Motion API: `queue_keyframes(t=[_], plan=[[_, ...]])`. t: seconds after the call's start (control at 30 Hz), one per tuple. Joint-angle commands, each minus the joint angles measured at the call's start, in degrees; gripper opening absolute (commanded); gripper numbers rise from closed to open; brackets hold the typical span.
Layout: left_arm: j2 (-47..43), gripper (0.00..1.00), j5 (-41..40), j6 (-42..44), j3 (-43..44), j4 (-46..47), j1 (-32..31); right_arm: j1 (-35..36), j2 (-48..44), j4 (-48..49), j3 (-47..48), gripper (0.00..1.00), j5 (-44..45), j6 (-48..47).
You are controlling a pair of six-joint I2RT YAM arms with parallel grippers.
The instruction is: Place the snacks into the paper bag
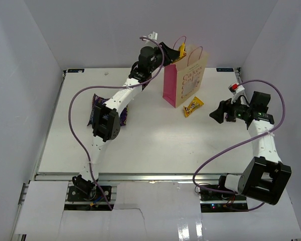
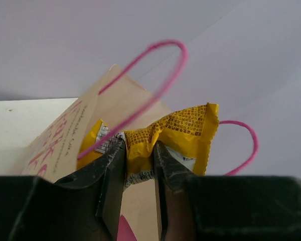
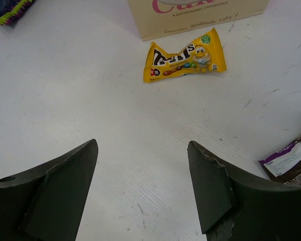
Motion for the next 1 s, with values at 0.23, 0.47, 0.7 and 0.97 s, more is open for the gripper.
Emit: queue_keyframes(t=[0.23, 0.47, 0.7, 0.97], plan=[[-8.9, 0.76, 0.8, -1.4, -3.9, 3.4, -0.7, 0.0, 2.3, 4.5, 1.2, 0.79, 15.3, 8.7], [-18.5, 0.81, -2.6, 12.8, -4.2, -7.3, -0.5, 0.9, 15.9, 7.8, 10.5, 0.85, 42.5, 19.3], [-51.2, 0.90, -16.7, 26.2, -47.4, -11.2, 1.1, 1.5, 31.9, 2.5, 23.6, 0.82, 49.4, 20.9], [-79.1, 0.95, -25.1, 19.0, -86.0, -21.7, 4.7, 2.0, 42.5, 0.5, 30.3, 0.65, 48.0, 19.0]])
